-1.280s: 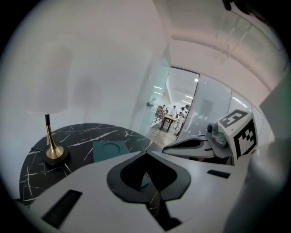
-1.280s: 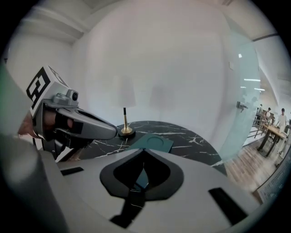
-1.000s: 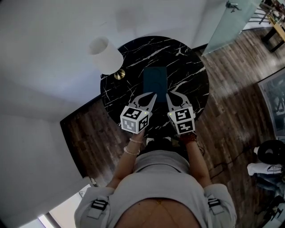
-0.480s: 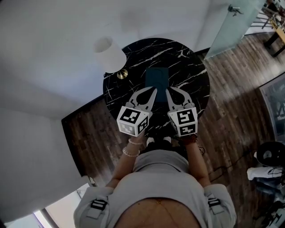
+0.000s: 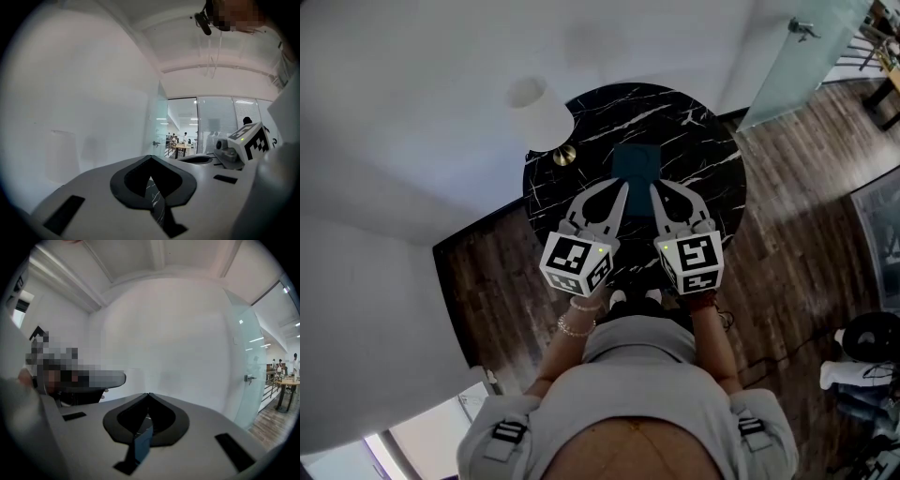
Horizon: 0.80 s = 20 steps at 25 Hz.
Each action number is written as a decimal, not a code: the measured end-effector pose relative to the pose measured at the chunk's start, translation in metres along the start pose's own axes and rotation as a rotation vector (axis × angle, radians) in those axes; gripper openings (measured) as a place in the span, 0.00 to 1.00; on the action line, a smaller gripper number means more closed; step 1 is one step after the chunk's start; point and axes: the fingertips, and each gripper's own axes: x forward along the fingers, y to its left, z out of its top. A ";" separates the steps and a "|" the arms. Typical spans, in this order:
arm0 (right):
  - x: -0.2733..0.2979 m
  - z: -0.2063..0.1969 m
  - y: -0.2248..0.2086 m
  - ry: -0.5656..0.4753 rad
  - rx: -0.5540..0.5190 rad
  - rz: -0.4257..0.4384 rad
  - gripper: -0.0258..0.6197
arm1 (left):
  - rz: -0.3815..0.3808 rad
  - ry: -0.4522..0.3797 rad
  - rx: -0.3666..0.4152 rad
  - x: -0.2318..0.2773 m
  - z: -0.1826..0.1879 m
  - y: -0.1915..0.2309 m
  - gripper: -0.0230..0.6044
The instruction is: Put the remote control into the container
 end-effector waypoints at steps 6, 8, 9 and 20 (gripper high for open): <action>-0.004 0.011 0.004 -0.029 0.014 0.021 0.06 | 0.004 -0.060 -0.039 -0.006 0.015 -0.004 0.04; -0.005 0.013 0.005 -0.035 0.019 0.028 0.06 | 0.008 -0.065 -0.035 -0.007 0.017 -0.006 0.04; -0.004 0.014 0.005 -0.035 0.019 0.030 0.06 | 0.010 -0.064 -0.030 -0.007 0.017 -0.006 0.04; -0.001 0.012 0.011 -0.018 0.018 0.059 0.06 | 0.026 -0.059 -0.038 -0.007 0.013 -0.002 0.04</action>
